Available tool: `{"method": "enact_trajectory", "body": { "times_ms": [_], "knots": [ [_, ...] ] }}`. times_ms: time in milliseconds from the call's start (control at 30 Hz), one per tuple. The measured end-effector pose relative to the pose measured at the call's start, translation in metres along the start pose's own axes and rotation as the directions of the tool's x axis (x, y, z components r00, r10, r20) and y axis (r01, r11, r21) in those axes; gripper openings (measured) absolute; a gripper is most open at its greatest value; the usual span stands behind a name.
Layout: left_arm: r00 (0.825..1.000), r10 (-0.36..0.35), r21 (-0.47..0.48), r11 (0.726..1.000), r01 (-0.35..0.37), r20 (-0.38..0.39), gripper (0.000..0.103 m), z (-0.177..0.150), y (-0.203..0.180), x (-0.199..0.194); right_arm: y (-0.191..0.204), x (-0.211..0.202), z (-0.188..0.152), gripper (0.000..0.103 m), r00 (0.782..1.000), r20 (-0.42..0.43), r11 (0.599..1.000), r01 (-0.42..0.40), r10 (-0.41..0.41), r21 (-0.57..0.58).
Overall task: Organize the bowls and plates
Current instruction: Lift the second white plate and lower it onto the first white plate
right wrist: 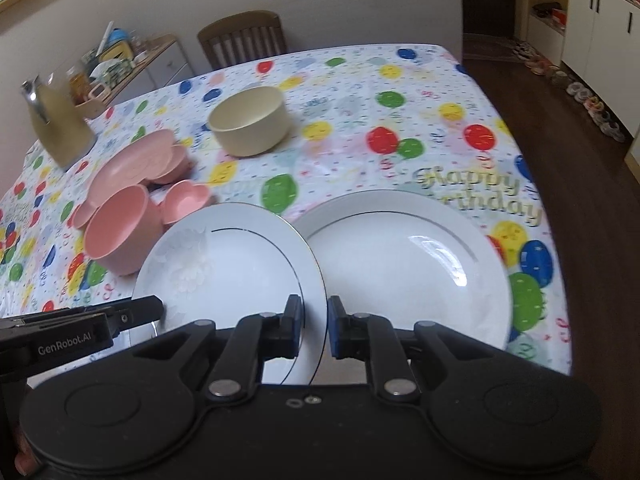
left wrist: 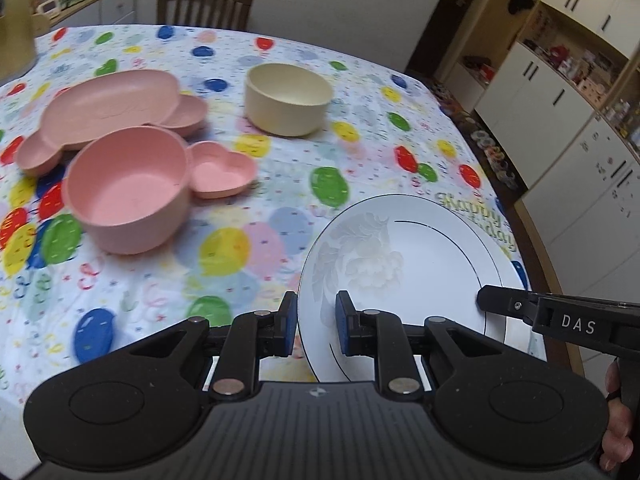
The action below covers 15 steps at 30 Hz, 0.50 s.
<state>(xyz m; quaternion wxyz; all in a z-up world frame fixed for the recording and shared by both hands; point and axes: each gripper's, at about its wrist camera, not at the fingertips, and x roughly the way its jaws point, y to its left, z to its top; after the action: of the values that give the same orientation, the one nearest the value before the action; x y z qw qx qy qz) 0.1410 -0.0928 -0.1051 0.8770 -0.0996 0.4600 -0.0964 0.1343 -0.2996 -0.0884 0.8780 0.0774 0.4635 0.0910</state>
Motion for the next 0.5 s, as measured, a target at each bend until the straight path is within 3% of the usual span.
{"method": "enact_trajectory", "body": {
  "times_ms": [267, 500],
  "knots": [
    [0.999, -0.018, 0.072, 0.997, 0.021, -0.033, 0.019, 0.009, -0.046, 0.034, -0.053, -0.003, 0.003, 0.013, 0.999, -0.002, 0.997, 0.044, -0.044, 0.062],
    [0.998, -0.014, 0.096, 0.995, 0.019, -0.059, 0.019, 0.009, -0.064, 0.058, -0.085, 0.006, 0.001, 0.013, 0.998, -0.027, 0.993, 0.059, -0.056, 0.098]
  ]
}}
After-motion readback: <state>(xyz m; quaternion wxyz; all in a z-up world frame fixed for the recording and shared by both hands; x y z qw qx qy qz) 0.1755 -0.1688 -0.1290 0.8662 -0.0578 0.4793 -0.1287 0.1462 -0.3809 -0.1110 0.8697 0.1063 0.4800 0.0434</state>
